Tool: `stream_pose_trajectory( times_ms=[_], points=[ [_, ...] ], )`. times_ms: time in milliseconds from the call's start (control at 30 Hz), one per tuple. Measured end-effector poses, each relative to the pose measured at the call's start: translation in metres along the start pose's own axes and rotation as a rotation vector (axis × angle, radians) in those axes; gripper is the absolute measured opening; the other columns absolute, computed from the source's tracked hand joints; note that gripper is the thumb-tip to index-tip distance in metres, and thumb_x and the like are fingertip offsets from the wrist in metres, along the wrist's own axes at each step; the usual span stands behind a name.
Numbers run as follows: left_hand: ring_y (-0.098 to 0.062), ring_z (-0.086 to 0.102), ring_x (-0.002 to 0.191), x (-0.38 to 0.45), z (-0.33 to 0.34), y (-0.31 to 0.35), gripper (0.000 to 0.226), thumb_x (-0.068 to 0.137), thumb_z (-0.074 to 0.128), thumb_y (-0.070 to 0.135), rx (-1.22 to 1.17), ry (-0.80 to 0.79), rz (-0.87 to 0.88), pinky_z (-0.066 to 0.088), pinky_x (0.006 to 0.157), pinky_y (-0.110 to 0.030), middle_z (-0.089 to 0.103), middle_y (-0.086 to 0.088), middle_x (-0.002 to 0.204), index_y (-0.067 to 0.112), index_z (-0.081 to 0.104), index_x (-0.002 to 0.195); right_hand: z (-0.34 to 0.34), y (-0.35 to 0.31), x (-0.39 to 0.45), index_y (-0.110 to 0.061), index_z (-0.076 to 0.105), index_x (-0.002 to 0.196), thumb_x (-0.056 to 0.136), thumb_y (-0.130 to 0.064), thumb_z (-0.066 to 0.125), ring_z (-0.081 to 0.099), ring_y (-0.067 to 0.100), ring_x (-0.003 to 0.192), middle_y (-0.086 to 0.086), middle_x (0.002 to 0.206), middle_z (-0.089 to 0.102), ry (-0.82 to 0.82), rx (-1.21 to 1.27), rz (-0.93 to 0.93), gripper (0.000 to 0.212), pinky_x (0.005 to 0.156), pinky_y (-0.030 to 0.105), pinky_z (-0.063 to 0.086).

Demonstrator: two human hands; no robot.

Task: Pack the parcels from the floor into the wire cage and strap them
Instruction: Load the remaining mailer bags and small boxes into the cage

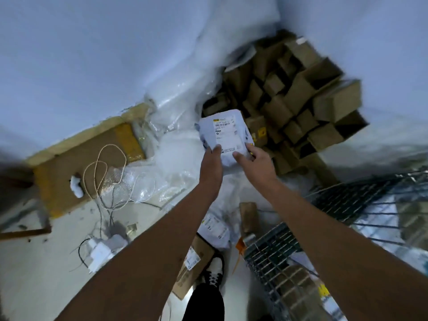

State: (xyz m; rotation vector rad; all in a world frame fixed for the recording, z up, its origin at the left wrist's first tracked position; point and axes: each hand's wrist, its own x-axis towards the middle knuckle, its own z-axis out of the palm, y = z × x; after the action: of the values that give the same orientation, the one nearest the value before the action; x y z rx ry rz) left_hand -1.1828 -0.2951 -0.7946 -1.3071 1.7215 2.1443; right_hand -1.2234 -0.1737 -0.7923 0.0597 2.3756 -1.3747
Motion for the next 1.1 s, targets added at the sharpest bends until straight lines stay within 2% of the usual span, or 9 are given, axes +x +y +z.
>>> stream_pose_trajectory(
  times_ms=[67,167,267,400,500,667,833,967,1100],
  points=[
    [-0.026,0.062,0.123,-0.019,0.034,0.026,0.044,0.104,0.052,0.033,0.075,-0.056,0.132,0.05,0.109,-0.046,0.064,-0.004,0.141,0.023,0.054,0.147,-0.037,-0.019,-0.003,-0.016,0.065,0.128,0.09,-0.04,0.074,0.06,0.012,0.099,-0.012,0.103,0.055,0.103,-0.069,-0.103,0.046,0.076,0.018,0.05],
    [-0.022,0.061,0.127,-0.056,0.091,0.056,0.052,0.099,0.058,0.033,0.128,-0.124,0.255,0.051,0.109,-0.047,0.062,0.0,0.142,0.027,0.05,0.15,-0.102,-0.036,-0.013,-0.015,0.063,0.124,0.089,-0.045,0.073,0.058,0.014,0.105,-0.008,0.11,0.06,0.238,-0.139,-0.196,0.047,0.087,0.035,0.054],
    [-0.023,0.059,0.129,-0.09,0.149,0.071,0.056,0.099,0.06,0.035,0.182,-0.202,0.332,0.051,0.109,-0.05,0.061,-0.001,0.143,0.026,0.047,0.152,-0.166,-0.037,-0.028,-0.014,0.058,0.134,0.09,-0.05,0.069,0.055,0.02,0.12,0.003,0.128,0.063,0.362,-0.171,-0.193,0.058,0.098,0.043,0.051],
    [-0.023,0.056,0.134,-0.146,0.228,0.066,0.066,0.096,0.054,0.041,0.258,-0.294,0.432,0.047,0.113,-0.048,0.058,-0.002,0.148,0.025,0.04,0.158,-0.249,-0.011,-0.066,-0.018,0.051,0.144,0.089,-0.055,0.068,0.051,0.022,0.129,0.002,0.136,0.057,0.518,-0.099,-0.133,0.068,0.105,0.047,0.049],
    [-0.02,0.059,0.13,-0.196,0.284,0.04,0.065,0.093,0.052,0.042,0.256,-0.381,0.462,0.049,0.111,-0.047,0.061,0.001,0.143,0.03,0.042,0.157,-0.304,0.023,-0.107,-0.022,0.054,0.142,0.088,-0.058,0.068,0.054,0.021,0.124,0.0,0.133,0.06,0.65,-0.028,-0.065,0.066,0.1,0.047,0.051],
    [-0.024,0.057,0.129,-0.274,0.355,-0.018,0.056,0.097,0.042,0.042,0.394,-0.497,0.54,0.049,0.109,-0.05,0.06,0.0,0.144,0.033,0.047,0.152,-0.372,0.084,-0.185,-0.02,0.06,0.133,0.089,-0.052,0.07,0.062,0.021,0.102,0.0,0.116,0.062,0.823,-0.007,0.032,0.055,0.083,0.041,0.055],
    [-0.022,0.057,0.123,-0.326,0.393,-0.076,0.046,0.101,0.038,0.042,0.498,-0.589,0.589,0.05,0.103,-0.051,0.06,-0.001,0.139,0.032,0.054,0.143,-0.41,0.135,-0.241,-0.024,0.061,0.131,0.091,-0.048,0.067,0.064,0.02,0.097,-0.002,0.111,0.063,0.958,0.106,0.134,0.047,0.074,0.031,0.054],
    [-0.016,0.062,0.122,-0.343,0.386,-0.121,0.038,0.103,0.048,0.032,0.403,-0.608,0.475,0.054,0.101,-0.049,0.064,0.005,0.135,0.041,0.052,0.14,-0.407,0.172,-0.262,-0.016,0.059,0.136,0.094,-0.034,0.071,0.064,0.02,0.104,0.002,0.119,0.064,0.988,0.21,0.222,0.048,0.087,0.046,0.058],
    [-0.017,0.059,0.128,-0.35,0.371,-0.156,0.047,0.098,0.05,0.044,0.366,-0.586,0.36,0.052,0.105,-0.05,0.06,0.005,0.139,0.036,0.048,0.144,-0.404,0.197,-0.26,-0.019,0.063,0.129,0.095,-0.04,0.066,0.063,0.023,0.106,0.001,0.117,0.065,1.019,0.204,0.239,0.04,0.087,0.049,0.057]
  ],
)
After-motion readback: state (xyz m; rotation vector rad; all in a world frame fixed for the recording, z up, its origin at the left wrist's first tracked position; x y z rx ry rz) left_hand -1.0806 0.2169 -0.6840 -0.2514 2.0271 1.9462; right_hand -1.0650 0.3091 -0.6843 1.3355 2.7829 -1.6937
